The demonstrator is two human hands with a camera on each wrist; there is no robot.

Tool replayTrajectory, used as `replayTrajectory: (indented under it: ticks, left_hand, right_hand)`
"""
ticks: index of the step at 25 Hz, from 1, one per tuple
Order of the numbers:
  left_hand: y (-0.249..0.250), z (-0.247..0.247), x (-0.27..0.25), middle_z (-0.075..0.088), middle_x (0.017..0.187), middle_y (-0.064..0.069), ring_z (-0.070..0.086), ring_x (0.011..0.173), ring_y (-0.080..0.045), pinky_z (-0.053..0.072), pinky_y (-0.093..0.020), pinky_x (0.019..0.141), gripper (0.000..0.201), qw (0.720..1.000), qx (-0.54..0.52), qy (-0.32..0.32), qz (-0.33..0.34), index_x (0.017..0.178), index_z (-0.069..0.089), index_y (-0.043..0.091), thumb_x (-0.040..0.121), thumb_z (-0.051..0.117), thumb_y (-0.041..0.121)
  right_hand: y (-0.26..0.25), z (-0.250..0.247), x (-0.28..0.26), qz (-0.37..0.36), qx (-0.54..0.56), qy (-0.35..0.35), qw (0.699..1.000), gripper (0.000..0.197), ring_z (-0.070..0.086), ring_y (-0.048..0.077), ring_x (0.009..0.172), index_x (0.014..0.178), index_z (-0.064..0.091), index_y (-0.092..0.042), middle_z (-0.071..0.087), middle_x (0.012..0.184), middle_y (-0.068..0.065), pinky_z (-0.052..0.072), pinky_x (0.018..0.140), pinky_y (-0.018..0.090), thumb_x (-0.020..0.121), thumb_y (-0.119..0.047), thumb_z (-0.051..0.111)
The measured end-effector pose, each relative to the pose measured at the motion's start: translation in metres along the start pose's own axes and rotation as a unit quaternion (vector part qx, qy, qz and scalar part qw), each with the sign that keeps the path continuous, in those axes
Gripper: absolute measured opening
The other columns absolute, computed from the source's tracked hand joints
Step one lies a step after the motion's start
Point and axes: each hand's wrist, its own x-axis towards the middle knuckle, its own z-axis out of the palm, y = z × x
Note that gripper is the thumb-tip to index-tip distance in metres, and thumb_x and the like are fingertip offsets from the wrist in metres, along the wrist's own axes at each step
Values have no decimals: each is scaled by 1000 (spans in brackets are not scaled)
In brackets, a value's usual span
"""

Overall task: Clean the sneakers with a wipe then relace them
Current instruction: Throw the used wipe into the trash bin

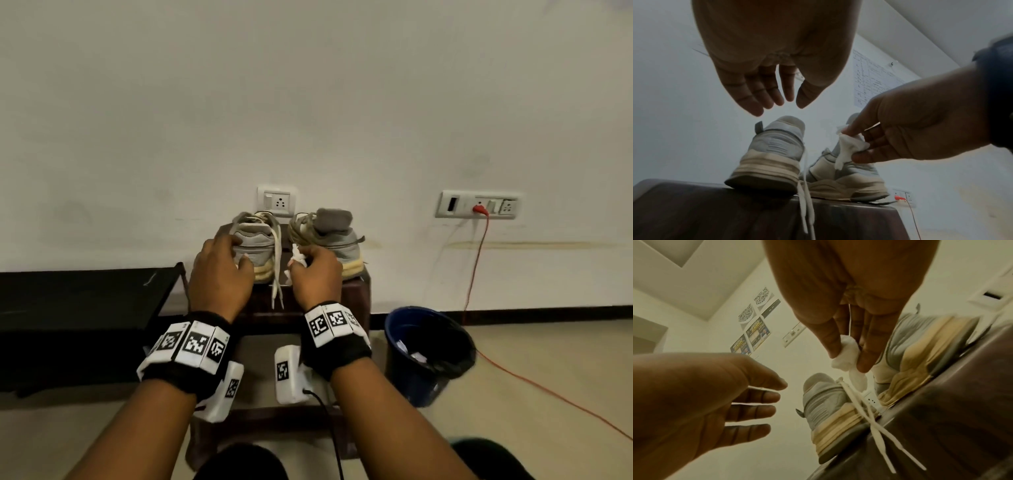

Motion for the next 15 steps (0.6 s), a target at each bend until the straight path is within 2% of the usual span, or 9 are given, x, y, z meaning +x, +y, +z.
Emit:
replayTrajectory:
  ticks: [3, 6, 8, 11, 15]
  left_hand:
    - [45, -8, -27, 61, 104, -7, 59, 96, -27, 46, -35, 80, 22, 999, -7, 0, 53, 106, 60, 15, 85, 55, 16]
    - [77, -1, -56, 67, 97, -6, 61, 92, -27, 47, -35, 75, 17, 993, -10, -58, 102, 99, 64, 14, 86, 54, 18]
    - [91, 17, -73, 69, 97, -8, 62, 93, -28, 50, -37, 76, 18, 987, -4, -107, 124, 98, 65, 14, 85, 53, 18]
    - [123, 63, -92, 69, 100, -9, 63, 96, -30, 51, -37, 79, 20, 971, -18, -184, 154, 101, 65, 16, 86, 52, 18]
    - [170, 149, -91, 68, 104, -9, 62, 97, -29, 51, -37, 82, 25, 940, -14, -282, 190, 105, 64, 16, 84, 51, 17]
  right_hand:
    - [6, -48, -21, 18, 18, 16, 1000, 26, 66, 20, 88, 103, 71, -14, 72, 94, 4, 52, 83, 32, 78, -18, 64]
    - [21, -92, -45, 19, 11, 24, 999, 19, 63, 10, 69, 97, 72, -15, 71, 82, 1, 51, 71, 25, 80, -17, 64]
    - [37, -115, -52, 32, 9, 21, 999, 21, 65, 16, 75, 99, 72, -14, 72, 88, 4, 53, 74, 28, 79, -18, 67]
    - [69, -150, -38, 48, 16, 41, 998, 27, 68, 21, 80, 96, 73, -13, 72, 87, 7, 57, 78, 36, 71, -22, 71]
    - [136, -182, 11, 86, 0, 48, 995, 29, 68, 20, 80, 95, 73, -10, 71, 83, 7, 57, 77, 38, 69, -22, 68]
